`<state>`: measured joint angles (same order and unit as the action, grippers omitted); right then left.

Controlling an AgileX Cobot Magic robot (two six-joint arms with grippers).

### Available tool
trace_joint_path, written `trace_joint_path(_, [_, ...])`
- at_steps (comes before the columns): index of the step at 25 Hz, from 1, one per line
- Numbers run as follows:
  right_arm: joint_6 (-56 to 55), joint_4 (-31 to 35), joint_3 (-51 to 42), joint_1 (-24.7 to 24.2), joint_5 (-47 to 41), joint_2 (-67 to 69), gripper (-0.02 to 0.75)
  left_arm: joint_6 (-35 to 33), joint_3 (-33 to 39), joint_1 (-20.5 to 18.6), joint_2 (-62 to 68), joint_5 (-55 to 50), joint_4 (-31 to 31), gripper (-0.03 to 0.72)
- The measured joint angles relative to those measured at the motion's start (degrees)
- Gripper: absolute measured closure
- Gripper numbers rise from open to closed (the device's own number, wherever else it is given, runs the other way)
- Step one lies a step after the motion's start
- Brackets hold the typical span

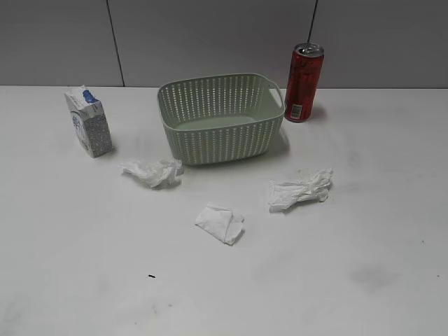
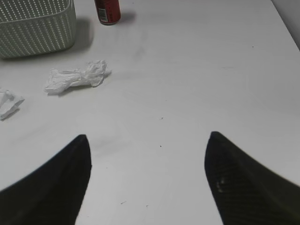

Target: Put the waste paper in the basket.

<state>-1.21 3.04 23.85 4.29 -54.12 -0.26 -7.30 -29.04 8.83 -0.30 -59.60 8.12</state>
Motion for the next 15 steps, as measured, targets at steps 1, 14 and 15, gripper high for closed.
trace_joint_path(1, [0.0,0.0,0.0,0.0,0.0,0.0,0.167,0.0,0.0,0.0,0.0,0.0,0.0,0.451])
trace_joint_path(14, [0.0,0.0,0.0,0.0,0.0,0.0,0.167,0.0,0.0,0.0,0.0,0.0,0.0,0.451])
trace_joint_path(15, [0.0,0.0,0.0,0.0,0.0,0.0,0.167,0.0,0.0,0.0,0.0,0.0,0.0,0.451])
